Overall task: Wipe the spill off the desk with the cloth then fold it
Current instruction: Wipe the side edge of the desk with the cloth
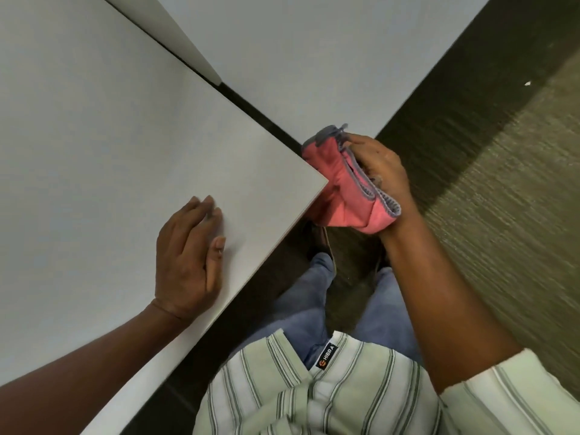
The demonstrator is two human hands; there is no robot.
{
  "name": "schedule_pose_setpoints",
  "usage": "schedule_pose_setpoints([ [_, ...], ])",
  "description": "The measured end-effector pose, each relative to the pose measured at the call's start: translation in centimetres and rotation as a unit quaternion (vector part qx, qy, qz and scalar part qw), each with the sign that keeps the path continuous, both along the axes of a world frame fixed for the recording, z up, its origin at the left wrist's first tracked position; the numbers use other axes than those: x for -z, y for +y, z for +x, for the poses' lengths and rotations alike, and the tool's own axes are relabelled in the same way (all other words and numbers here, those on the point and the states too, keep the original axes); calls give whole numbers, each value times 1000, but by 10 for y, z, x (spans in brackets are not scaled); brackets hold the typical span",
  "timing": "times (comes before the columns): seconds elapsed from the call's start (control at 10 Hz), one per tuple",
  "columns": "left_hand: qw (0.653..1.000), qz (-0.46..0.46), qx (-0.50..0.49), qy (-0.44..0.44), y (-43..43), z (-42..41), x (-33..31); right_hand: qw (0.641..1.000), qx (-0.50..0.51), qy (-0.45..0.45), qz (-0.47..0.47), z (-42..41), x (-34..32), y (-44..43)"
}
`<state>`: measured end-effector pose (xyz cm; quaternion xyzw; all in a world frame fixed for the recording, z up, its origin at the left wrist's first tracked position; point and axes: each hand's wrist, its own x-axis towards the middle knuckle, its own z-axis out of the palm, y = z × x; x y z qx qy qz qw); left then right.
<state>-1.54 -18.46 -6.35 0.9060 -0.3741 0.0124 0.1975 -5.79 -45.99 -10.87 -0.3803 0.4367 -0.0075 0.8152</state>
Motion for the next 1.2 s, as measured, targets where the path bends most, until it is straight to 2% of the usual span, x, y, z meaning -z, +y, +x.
schedule_pose_setpoints([
  [0.1, 1000, 17, -10, -2, -1, 1, 1, 997, -55, -55, -18, 0, 26, -1],
  [0.2, 999, 29, -20, -16, -4, -3, 1, 986, -96, -80, -109, 0, 30, -5],
  [0.3, 998, 47, -30, -25, -9, -3, 1, 933, -186, -149, -270, -10, 29, -21],
  [0.4, 997, 55, -47, -29, -12, -7, -1, 939, -195, -156, -236, -11, 24, -32],
  [0.5, 980, -24, -197, 1, -37, -31, 4, 962, -231, -90, -111, -14, 15, -48],
  [0.6, 939, -139, -312, 40, -59, -38, 8, 949, -271, -92, -135, -16, 21, -57],
  [0.8, 945, -37, -325, -19, -72, -40, 9, 949, -278, -115, -90, -16, 38, -73],
  [0.9, 947, 24, -319, -30, -73, -39, 9, 947, -288, -140, -25, -14, 49, -77],
  [1.2, 942, 70, -325, -52, -71, -41, 12, 942, -276, -172, 77, -9, 50, -70],
])
